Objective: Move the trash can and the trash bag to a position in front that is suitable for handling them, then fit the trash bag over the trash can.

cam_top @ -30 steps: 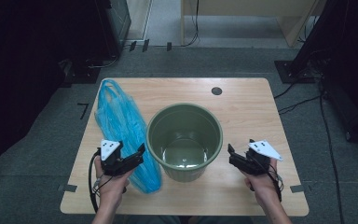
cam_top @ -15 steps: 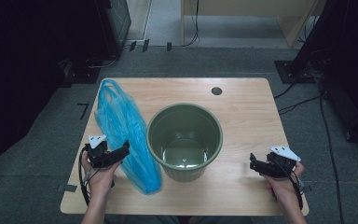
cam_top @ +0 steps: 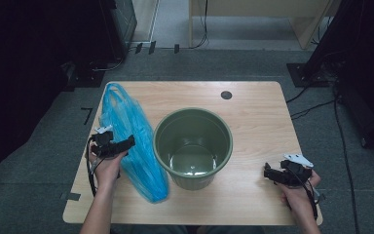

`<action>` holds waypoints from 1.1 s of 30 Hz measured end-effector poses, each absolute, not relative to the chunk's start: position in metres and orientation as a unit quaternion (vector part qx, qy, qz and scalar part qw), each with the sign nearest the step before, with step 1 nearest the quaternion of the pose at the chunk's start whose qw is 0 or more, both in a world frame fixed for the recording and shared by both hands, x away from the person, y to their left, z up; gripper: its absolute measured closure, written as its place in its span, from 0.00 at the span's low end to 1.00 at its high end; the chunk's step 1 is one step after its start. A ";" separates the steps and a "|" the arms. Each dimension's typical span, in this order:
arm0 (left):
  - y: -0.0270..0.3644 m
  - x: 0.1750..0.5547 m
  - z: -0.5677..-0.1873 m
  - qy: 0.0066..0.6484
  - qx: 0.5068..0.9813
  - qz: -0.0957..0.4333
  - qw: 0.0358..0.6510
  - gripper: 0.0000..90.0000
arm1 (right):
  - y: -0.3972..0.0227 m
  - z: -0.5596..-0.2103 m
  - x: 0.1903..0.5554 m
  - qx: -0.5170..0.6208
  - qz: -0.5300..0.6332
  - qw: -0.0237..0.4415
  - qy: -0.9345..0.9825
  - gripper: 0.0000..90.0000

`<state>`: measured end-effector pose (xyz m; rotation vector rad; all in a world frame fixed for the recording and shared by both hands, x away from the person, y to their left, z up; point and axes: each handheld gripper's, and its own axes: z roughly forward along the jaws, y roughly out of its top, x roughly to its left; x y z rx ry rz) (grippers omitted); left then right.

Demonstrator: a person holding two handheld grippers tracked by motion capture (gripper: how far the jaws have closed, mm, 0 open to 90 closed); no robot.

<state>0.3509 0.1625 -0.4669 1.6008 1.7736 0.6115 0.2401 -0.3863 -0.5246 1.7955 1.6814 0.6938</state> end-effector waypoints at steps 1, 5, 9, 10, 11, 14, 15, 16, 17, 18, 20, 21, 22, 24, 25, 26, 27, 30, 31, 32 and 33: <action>0.162 0.354 -0.466 0.678 0.612 0.239 0.331 0.02 | -0.386 -0.525 0.240 0.673 0.261 0.288 0.630 0.00; 0.160 0.368 -0.466 0.680 0.614 0.239 0.322 0.01 | -0.386 -0.525 0.240 0.671 0.262 0.288 0.631 0.00; 0.156 0.380 -0.473 0.687 0.623 0.221 0.300 0.00 | -0.386 -0.525 0.239 0.669 0.263 0.289 0.632 0.00; 0.154 0.383 -0.475 0.691 0.623 0.220 0.294 0.00 | -0.385 -0.525 0.239 0.668 0.264 0.291 0.633 0.00; 0.152 0.385 -0.477 0.692 0.625 0.215 0.290 0.00 | -0.385 -0.525 0.239 0.666 0.263 0.293 0.633 0.00; 0.147 0.388 -0.481 0.694 0.627 0.210 0.285 0.00 | -0.383 -0.525 0.239 0.663 0.261 0.297 0.635 0.00; 0.144 0.390 -0.484 0.694 0.630 0.206 0.282 0.00 | -0.383 -0.525 0.239 0.662 0.261 0.298 0.636 0.00; 0.140 0.391 -0.485 0.692 0.635 0.207 0.273 0.00 | -0.382 -0.525 0.239 0.662 0.262 0.297 0.636 0.00; 0.136 0.392 -0.487 0.687 0.643 0.209 0.266 0.00 | -0.382 -0.525 0.239 0.662 0.262 0.297 0.636 0.00; 0.133 0.393 -0.490 0.686 0.647 0.206 0.262 0.00 | -0.382 -0.525 0.239 0.661 0.262 0.297 0.637 0.00; 0.128 0.395 -0.495 0.687 0.650 0.204 0.253 0.00 | -0.382 -0.525 0.239 0.661 0.262 0.296 0.638 0.00; 0.125 0.396 -0.498 0.685 0.654 0.200 0.250 0.00 | -0.382 -0.525 0.239 0.661 0.262 0.297 0.638 0.00; 0.122 0.396 -0.501 0.686 0.655 0.199 0.247 0.00 | -0.382 -0.525 0.239 0.661 0.262 0.297 0.638 0.00; 0.117 0.396 -0.506 0.684 0.658 0.202 0.243 0.00 | -0.382 -0.525 0.239 0.661 0.262 0.297 0.637 0.00; 0.114 0.394 -0.507 0.680 0.660 0.213 0.240 0.00 | -0.382 -0.525 0.239 0.662 0.262 0.296 0.637 0.00; 0.112 0.393 -0.508 0.675 0.663 0.221 0.234 0.00 | -0.382 -0.525 0.239 0.663 0.262 0.294 0.637 0.00; 0.109 0.392 -0.509 0.672 0.666 0.229 0.230 0.00 | -0.382 -0.525 0.239 0.663 0.263 0.293 0.637 0.00; 0.105 0.388 -0.509 0.662 0.667 0.240 0.241 0.07 | -0.383 -0.525 0.238 0.664 0.264 0.291 0.636 0.00; 0.105 0.386 -0.509 0.661 0.666 0.245 0.245 0.12 | -0.383 -0.525 0.239 0.664 0.265 0.290 0.636 0.00; 0.104 0.385 -0.508 0.658 0.668 0.246 0.248 0.17 | -0.383 -0.525 0.239 0.664 0.265 0.289 0.636 0.00; 0.104 0.385 -0.507 0.655 0.668 0.248 0.251 0.21 | -0.384 -0.526 0.239 0.664 0.266 0.288 0.636 0.00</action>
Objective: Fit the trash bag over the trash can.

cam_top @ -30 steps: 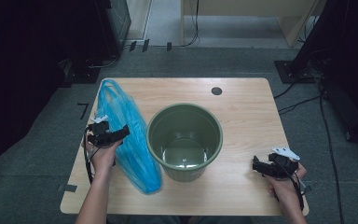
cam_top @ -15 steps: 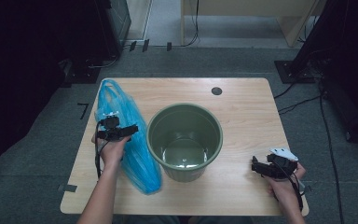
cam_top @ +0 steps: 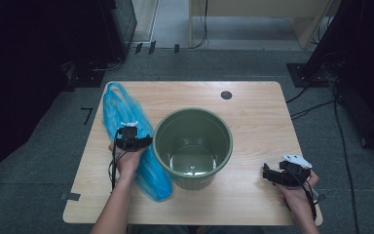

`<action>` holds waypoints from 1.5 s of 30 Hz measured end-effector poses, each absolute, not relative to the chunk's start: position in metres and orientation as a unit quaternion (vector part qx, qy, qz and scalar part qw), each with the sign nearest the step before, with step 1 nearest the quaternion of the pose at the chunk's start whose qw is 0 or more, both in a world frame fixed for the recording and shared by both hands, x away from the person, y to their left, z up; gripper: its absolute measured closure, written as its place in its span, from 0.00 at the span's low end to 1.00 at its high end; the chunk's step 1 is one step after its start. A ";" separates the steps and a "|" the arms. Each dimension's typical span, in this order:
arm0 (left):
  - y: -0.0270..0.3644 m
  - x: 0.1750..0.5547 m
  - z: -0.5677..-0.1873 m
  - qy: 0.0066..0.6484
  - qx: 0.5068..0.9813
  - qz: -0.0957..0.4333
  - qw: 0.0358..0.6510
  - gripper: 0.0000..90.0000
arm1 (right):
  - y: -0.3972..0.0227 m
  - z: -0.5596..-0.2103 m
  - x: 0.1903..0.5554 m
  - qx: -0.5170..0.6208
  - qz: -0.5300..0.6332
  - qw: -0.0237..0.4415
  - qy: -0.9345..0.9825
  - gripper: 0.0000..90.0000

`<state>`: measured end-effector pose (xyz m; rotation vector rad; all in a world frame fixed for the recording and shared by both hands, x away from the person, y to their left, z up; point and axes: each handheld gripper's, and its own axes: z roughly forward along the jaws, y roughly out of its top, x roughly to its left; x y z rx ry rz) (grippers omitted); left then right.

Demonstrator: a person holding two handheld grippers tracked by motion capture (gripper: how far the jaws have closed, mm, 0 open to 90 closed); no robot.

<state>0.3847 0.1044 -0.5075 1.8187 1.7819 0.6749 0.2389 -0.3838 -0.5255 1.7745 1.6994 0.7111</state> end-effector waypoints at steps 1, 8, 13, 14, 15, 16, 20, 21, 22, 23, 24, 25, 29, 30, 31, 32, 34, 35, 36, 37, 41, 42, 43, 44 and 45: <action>0.105 0.384 -0.507 0.653 0.666 0.253 0.256 0.30 | -0.384 -0.526 0.239 0.665 0.267 0.287 0.636 0.00; 0.112 0.377 -0.510 0.650 0.649 0.241 0.314 0.97 | -0.385 -0.526 0.239 0.668 0.270 0.279 0.634 0.00; 0.108 0.366 -0.505 0.628 0.647 0.267 0.341 1.00 | -0.386 -0.526 0.239 0.669 0.271 0.277 0.634 0.00; 0.108 0.365 -0.502 0.624 0.646 0.270 0.348 1.00 | -0.387 -0.526 0.239 0.670 0.272 0.273 0.634 0.00; 0.108 0.363 -0.500 0.621 0.643 0.273 0.356 1.00 | -0.387 -0.526 0.239 0.670 0.272 0.273 0.634 0.00; 0.108 0.361 -0.496 0.616 0.639 0.280 0.366 1.00 | -0.387 -0.526 0.240 0.671 0.273 0.271 0.634 0.00; 0.109 0.354 -0.478 0.602 0.621 0.292 0.408 1.00 | -0.387 -0.526 0.240 0.668 0.275 0.270 0.636 0.00; 0.110 0.352 -0.473 0.598 0.619 0.292 0.416 1.00 | -0.387 -0.526 0.240 0.669 0.275 0.270 0.636 0.00; 0.110 0.350 -0.468 0.593 0.616 0.299 0.424 1.00 | -0.387 -0.526 0.240 0.668 0.275 0.269 0.636 0.00; 0.110 0.348 -0.463 0.589 0.610 0.305 0.434 1.00 | -0.387 -0.526 0.240 0.669 0.275 0.269 0.636 0.00; 0.110 0.346 -0.458 0.585 0.604 0.311 0.443 1.00 | -0.387 -0.526 0.240 0.669 0.275 0.269 0.636 0.00; 0.110 0.344 -0.453 0.582 0.598 0.317 0.451 1.00 | -0.387 -0.526 0.240 0.669 0.275 0.269 0.636 0.00; 0.110 0.336 -0.435 0.561 0.578 0.341 0.485 1.00 | -0.387 -0.526 0.240 0.668 0.275 0.270 0.637 0.00; 0.110 0.334 -0.431 0.556 0.572 0.347 0.494 1.00 | -0.387 -0.526 0.240 0.668 0.275 0.270 0.637 0.00; 0.109 0.332 -0.426 0.551 0.567 0.353 0.501 1.00 | -0.387 -0.526 0.240 0.668 0.275 0.270 0.637 0.00; 0.109 0.330 -0.422 0.547 0.561 0.359 0.508 1.00 | -0.387 -0.526 0.240 0.668 0.275 0.270 0.637 0.00; 0.109 0.326 -0.412 0.538 0.547 0.371 0.523 1.00 | -0.387 -0.526 0.240 0.668 0.275 0.270 0.636 0.00; 0.108 0.324 -0.408 0.535 0.542 0.375 0.529 1.00 | -0.387 -0.526 0.240 0.668 0.275 0.270 0.637 0.00; 0.108 0.322 -0.402 0.528 0.534 0.382 0.538 1.00 | -0.387 -0.526 0.240 0.668 0.275 0.270 0.636 0.00; 0.107 0.319 -0.398 0.523 0.528 0.389 0.545 1.00 | -0.387 -0.526 0.240 0.668 0.275 0.270 0.637 0.00; 0.105 0.311 -0.379 0.503 0.507 0.405 0.571 1.00 | -0.387 -0.526 0.240 0.668 0.275 0.270 0.636 0.00; 0.104 0.309 -0.375 0.497 0.503 0.409 0.577 1.00 | -0.387 -0.526 0.240 0.668 0.275 0.270 0.636 0.00; 0.103 0.307 -0.371 0.492 0.500 0.414 0.580 1.00 | -0.387 -0.526 0.240 0.668 0.275 0.270 0.637 0.00; 0.102 0.305 -0.367 0.487 0.498 0.420 0.582 1.00 | -0.387 -0.526 0.240 0.668 0.275 0.270 0.637 0.00; 0.101 0.304 -0.363 0.482 0.495 0.425 0.584 1.00 | -0.387 -0.526 0.240 0.668 0.275 0.270 0.637 0.00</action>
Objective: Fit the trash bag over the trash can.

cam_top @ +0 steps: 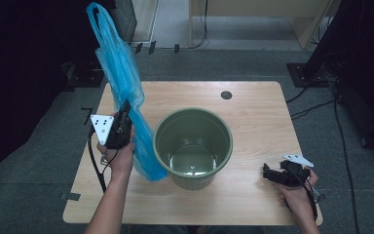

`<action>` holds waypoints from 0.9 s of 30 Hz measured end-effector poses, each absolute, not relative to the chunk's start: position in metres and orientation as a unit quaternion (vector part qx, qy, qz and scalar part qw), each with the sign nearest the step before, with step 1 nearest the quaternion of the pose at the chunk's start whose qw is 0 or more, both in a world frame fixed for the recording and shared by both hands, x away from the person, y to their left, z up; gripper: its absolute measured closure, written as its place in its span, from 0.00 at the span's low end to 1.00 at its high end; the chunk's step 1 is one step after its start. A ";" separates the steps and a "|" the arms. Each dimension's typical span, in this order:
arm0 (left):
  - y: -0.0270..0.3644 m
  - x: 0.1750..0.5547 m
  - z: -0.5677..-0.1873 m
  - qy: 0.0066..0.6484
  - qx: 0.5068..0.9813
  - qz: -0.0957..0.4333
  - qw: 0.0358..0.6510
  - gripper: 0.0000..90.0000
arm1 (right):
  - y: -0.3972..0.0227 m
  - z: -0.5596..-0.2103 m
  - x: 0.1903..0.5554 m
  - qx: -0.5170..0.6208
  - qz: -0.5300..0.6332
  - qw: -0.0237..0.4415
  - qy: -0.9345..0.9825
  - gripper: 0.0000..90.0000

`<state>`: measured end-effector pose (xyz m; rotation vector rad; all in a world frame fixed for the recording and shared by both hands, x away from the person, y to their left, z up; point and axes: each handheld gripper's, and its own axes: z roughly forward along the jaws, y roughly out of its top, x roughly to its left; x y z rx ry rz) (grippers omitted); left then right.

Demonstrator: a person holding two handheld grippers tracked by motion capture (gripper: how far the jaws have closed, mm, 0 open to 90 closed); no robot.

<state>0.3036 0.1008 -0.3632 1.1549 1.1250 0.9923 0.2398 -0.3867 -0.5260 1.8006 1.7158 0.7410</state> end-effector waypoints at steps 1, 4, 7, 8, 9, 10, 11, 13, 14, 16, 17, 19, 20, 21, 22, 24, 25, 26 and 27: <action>0.100 0.302 -0.359 0.479 0.490 0.427 0.590 1.00 | -0.387 -0.526 0.240 0.668 0.275 0.270 0.637 0.00; 0.098 0.299 -0.348 0.469 0.477 0.437 0.601 1.00 | -0.387 -0.526 0.240 0.668 0.275 0.270 0.636 0.00; 0.097 0.295 -0.335 0.461 0.462 0.444 0.614 1.00 | -0.387 -0.526 0.240 0.669 0.275 0.270 0.636 0.00; 0.096 0.294 -0.331 0.457 0.459 0.448 0.617 1.00 | -0.387 -0.526 0.240 0.668 0.275 0.270 0.636 0.00; 0.096 0.292 -0.327 0.452 0.455 0.451 0.620 1.00 | -0.387 -0.526 0.240 0.668 0.275 0.269 0.636 0.00; 0.094 0.291 -0.323 0.448 0.451 0.455 0.624 1.00 | -0.386 -0.526 0.240 0.669 0.275 0.269 0.636 0.00; 0.093 0.289 -0.319 0.443 0.448 0.460 0.626 1.00 | -0.386 -0.526 0.240 0.669 0.275 0.269 0.636 0.00; 0.090 0.286 -0.311 0.434 0.437 0.464 0.637 1.00 | -0.386 -0.526 0.240 0.668 0.275 0.269 0.637 0.00; 0.089 0.285 -0.308 0.430 0.433 0.464 0.642 1.00 | -0.386 -0.526 0.240 0.668 0.276 0.269 0.636 0.00; 0.087 0.282 -0.302 0.424 0.426 0.462 0.653 1.00 | -0.386 -0.526 0.240 0.668 0.276 0.269 0.636 0.00; 0.085 0.281 -0.298 0.420 0.424 0.461 0.656 1.00 | -0.386 -0.526 0.240 0.668 0.276 0.269 0.637 0.00; 0.082 0.279 -0.290 0.413 0.418 0.458 0.668 1.00 | -0.386 -0.526 0.240 0.668 0.276 0.269 0.637 0.00; 0.081 0.277 -0.285 0.408 0.416 0.458 0.671 1.00 | -0.386 -0.526 0.240 0.668 0.276 0.269 0.637 0.00; 0.079 0.276 -0.281 0.403 0.414 0.458 0.675 1.00 | -0.386 -0.526 0.240 0.668 0.276 0.269 0.637 0.00; 0.077 0.275 -0.277 0.399 0.412 0.458 0.679 1.00 | -0.386 -0.526 0.240 0.668 0.276 0.269 0.637 0.00; 0.073 0.272 -0.269 0.388 0.410 0.457 0.687 1.00 | -0.386 -0.526 0.240 0.668 0.276 0.269 0.637 0.00; 0.071 0.271 -0.266 0.383 0.410 0.452 0.694 1.00 | -0.386 -0.526 0.240 0.668 0.276 0.269 0.637 0.00; 0.070 0.271 -0.264 0.381 0.410 0.448 0.698 1.00 | -0.386 -0.526 0.240 0.668 0.276 0.269 0.637 0.00; 0.068 0.271 -0.261 0.380 0.410 0.443 0.701 1.00 | -0.386 -0.526 0.240 0.668 0.276 0.269 0.637 0.00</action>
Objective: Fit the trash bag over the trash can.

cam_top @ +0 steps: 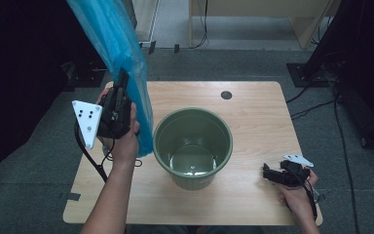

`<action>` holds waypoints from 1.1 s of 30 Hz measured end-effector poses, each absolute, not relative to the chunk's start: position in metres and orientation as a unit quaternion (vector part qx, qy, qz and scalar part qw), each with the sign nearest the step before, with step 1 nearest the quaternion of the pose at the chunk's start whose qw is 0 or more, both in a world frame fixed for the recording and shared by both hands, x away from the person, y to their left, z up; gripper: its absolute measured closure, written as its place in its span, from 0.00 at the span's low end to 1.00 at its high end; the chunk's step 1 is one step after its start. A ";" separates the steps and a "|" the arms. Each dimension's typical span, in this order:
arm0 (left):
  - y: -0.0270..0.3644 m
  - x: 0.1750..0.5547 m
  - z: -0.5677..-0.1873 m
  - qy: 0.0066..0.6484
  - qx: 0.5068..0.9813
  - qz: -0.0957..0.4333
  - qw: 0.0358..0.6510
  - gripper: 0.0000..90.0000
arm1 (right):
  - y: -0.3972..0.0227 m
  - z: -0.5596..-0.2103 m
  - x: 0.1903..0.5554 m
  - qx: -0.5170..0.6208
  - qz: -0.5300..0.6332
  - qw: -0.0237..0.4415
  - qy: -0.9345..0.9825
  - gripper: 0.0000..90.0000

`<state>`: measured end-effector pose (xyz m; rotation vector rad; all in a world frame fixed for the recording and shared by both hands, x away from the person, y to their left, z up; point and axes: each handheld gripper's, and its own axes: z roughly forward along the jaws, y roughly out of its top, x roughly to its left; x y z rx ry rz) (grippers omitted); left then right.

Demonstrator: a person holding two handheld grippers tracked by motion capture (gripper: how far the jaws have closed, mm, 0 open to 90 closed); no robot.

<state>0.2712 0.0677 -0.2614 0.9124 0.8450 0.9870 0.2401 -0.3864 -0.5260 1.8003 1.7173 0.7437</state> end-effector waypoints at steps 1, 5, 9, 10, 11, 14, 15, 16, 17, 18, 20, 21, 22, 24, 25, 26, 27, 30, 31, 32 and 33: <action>0.066 0.271 -0.259 0.378 0.410 0.438 0.705 1.00 | -0.386 -0.526 0.240 0.668 0.276 0.269 0.637 0.00; 0.056 0.270 -0.251 0.365 0.411 0.430 0.717 1.00 | -0.386 -0.526 0.240 0.668 0.276 0.269 0.637 0.00; 0.045 0.268 -0.245 0.352 0.413 0.428 0.722 1.00 | -0.386 -0.526 0.240 0.667 0.276 0.269 0.637 0.00; 0.042 0.268 -0.244 0.349 0.414 0.429 0.723 1.00 | -0.386 -0.526 0.240 0.667 0.276 0.269 0.637 0.00; 0.039 0.268 -0.243 0.347 0.416 0.427 0.724 1.00 | -0.386 -0.526 0.240 0.667 0.276 0.269 0.637 0.00; 0.030 0.268 -0.243 0.344 0.419 0.420 0.728 1.00 | -0.386 -0.526 0.240 0.667 0.276 0.269 0.637 0.00; 0.028 0.268 -0.243 0.343 0.420 0.420 0.728 1.00 | -0.386 -0.526 0.240 0.667 0.276 0.269 0.637 0.00; 0.025 0.268 -0.243 0.341 0.422 0.418 0.728 1.00 | -0.386 -0.526 0.240 0.667 0.276 0.269 0.637 0.00; 0.022 0.268 -0.243 0.340 0.422 0.417 0.729 1.00 | -0.386 -0.526 0.240 0.667 0.276 0.269 0.637 0.00; 0.020 0.268 -0.243 0.339 0.425 0.417 0.729 1.00 | -0.386 -0.526 0.240 0.667 0.276 0.269 0.638 0.00; 0.015 0.269 -0.244 0.337 0.427 0.415 0.729 1.00 | -0.386 -0.526 0.240 0.667 0.276 0.268 0.638 0.00; 0.013 0.269 -0.244 0.337 0.429 0.413 0.729 1.00 | -0.386 -0.526 0.240 0.667 0.276 0.268 0.638 0.00; 0.011 0.269 -0.244 0.338 0.429 0.411 0.730 1.00 | -0.386 -0.526 0.240 0.666 0.276 0.268 0.639 0.00; 0.006 0.269 -0.245 0.335 0.432 0.409 0.731 1.00 | -0.386 -0.526 0.240 0.666 0.276 0.268 0.639 0.00; 0.004 0.269 -0.245 0.334 0.434 0.407 0.731 1.00 | -0.386 -0.526 0.240 0.666 0.277 0.268 0.639 0.00; 0.001 0.269 -0.245 0.333 0.435 0.405 0.732 1.00 | -0.386 -0.526 0.240 0.665 0.277 0.268 0.639 0.00; -0.001 0.269 -0.245 0.332 0.436 0.402 0.733 1.00 | -0.386 -0.526 0.240 0.665 0.277 0.268 0.639 0.00; -0.009 0.267 -0.244 0.327 0.439 0.397 0.737 1.00 | -0.386 -0.526 0.240 0.664 0.277 0.267 0.641 0.00; -0.013 0.266 -0.244 0.324 0.440 0.394 0.739 1.00 | -0.386 -0.526 0.240 0.663 0.277 0.268 0.641 0.00; -0.015 0.266 -0.243 0.321 0.442 0.392 0.740 1.00 | -0.386 -0.526 0.240 0.663 0.277 0.268 0.641 0.00; -0.020 0.264 -0.242 0.317 0.446 0.388 0.742 1.00 | -0.386 -0.526 0.240 0.663 0.277 0.267 0.642 0.00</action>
